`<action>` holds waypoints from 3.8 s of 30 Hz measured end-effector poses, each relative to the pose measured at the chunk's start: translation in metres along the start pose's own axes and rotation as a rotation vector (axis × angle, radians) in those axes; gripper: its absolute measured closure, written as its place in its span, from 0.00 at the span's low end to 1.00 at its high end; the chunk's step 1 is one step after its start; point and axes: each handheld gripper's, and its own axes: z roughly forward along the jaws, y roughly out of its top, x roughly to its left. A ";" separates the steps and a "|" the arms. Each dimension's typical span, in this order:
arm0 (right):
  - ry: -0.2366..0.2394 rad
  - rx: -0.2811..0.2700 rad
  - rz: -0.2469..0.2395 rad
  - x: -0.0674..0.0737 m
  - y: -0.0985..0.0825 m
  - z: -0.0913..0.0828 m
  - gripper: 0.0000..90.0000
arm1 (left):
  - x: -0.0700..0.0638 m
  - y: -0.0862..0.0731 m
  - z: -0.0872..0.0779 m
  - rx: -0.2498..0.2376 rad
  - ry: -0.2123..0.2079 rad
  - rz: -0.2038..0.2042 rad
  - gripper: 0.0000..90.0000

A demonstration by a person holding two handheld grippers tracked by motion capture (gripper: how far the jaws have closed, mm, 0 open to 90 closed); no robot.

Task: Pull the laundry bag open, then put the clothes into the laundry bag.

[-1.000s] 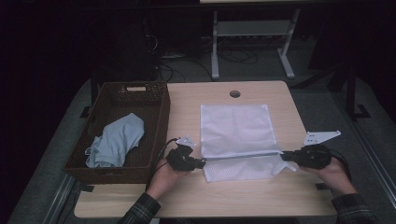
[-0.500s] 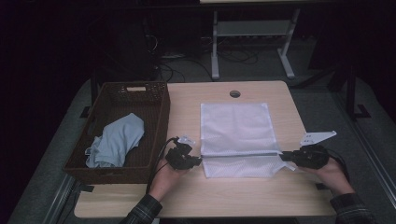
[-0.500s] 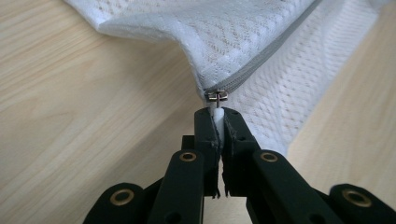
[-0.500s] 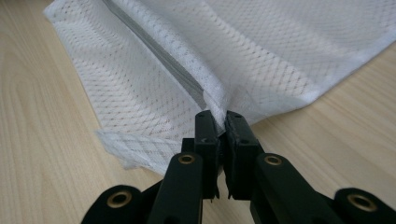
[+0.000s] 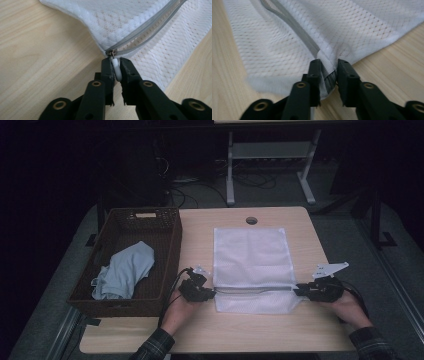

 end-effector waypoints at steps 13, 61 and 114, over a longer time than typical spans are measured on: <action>0.025 -0.041 0.005 0.003 0.002 -0.001 0.37 | -0.003 0.002 -0.006 -0.064 0.060 0.039 0.54; 0.040 -0.058 -0.098 0.068 0.021 0.012 0.12 | -0.025 0.024 -0.072 -0.061 -0.063 0.180 0.18; 0.048 -0.044 -0.089 0.065 0.019 0.014 0.12 | 0.092 0.035 -0.176 0.047 0.219 0.053 0.19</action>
